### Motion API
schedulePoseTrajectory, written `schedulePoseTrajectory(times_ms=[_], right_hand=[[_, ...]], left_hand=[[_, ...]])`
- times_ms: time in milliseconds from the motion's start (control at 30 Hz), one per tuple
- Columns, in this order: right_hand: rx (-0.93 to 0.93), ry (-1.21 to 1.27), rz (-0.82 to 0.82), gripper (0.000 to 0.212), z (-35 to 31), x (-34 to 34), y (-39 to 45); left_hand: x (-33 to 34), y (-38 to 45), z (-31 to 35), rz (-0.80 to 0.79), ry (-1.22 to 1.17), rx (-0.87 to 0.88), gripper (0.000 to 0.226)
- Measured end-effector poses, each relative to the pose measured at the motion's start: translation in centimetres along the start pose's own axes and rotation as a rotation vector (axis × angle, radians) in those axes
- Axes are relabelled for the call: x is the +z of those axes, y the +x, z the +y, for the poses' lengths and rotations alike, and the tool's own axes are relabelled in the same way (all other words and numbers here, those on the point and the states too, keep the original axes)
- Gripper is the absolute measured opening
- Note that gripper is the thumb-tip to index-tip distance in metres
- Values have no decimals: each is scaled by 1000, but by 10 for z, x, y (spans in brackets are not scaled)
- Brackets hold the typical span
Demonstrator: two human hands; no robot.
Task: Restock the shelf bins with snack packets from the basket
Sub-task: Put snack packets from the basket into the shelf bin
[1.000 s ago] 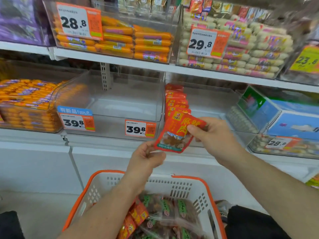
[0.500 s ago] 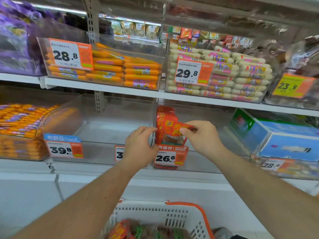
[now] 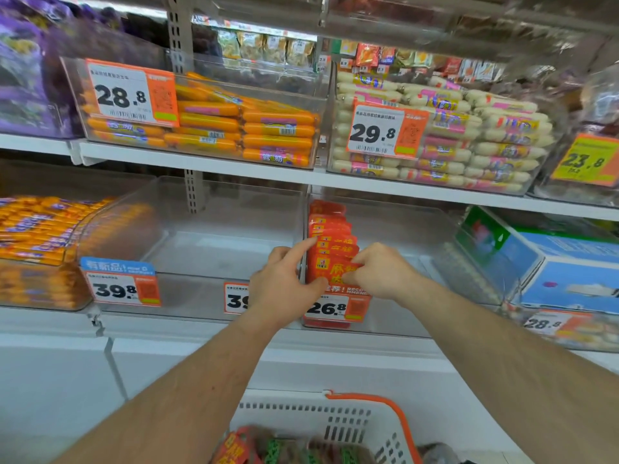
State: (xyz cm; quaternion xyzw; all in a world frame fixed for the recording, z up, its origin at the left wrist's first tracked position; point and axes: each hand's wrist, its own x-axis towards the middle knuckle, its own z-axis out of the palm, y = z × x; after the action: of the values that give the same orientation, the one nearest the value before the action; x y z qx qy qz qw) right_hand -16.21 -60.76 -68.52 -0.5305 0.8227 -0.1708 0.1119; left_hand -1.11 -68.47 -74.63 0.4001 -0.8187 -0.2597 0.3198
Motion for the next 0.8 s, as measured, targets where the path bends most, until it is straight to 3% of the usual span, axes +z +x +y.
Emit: schedulePoseTrajectory(times_ms=[167,333,400,467,533,633,767,800], right_hand=[[27,-88,-111,29,-4,4,15],[88,225,-244,19,-1,-11,5],[134,347,-111,33,6,-21,5],[255,535,232,45,22,-22,20],[416,754,317,49,34,-17,36],[607,955,47,61,35,0,49],[626,1058,-138,118,50,32,81],[603,1111,-198,121,48,37,85]], left_hand=[[2,0,3,-11,-2,-36,55],[-3,2,8,-54,41,-44,72],[-5,8,9,-69,-8,-103,78],[-8,20,11,-108,-81,-198,74],[-10,34,12,-125,-146,-246,61],[-12,54,18,-139,-293,-276,49],[-3,65,15,-277,-499,-415,51],[0,66,13,-303,-508,-429,53]])
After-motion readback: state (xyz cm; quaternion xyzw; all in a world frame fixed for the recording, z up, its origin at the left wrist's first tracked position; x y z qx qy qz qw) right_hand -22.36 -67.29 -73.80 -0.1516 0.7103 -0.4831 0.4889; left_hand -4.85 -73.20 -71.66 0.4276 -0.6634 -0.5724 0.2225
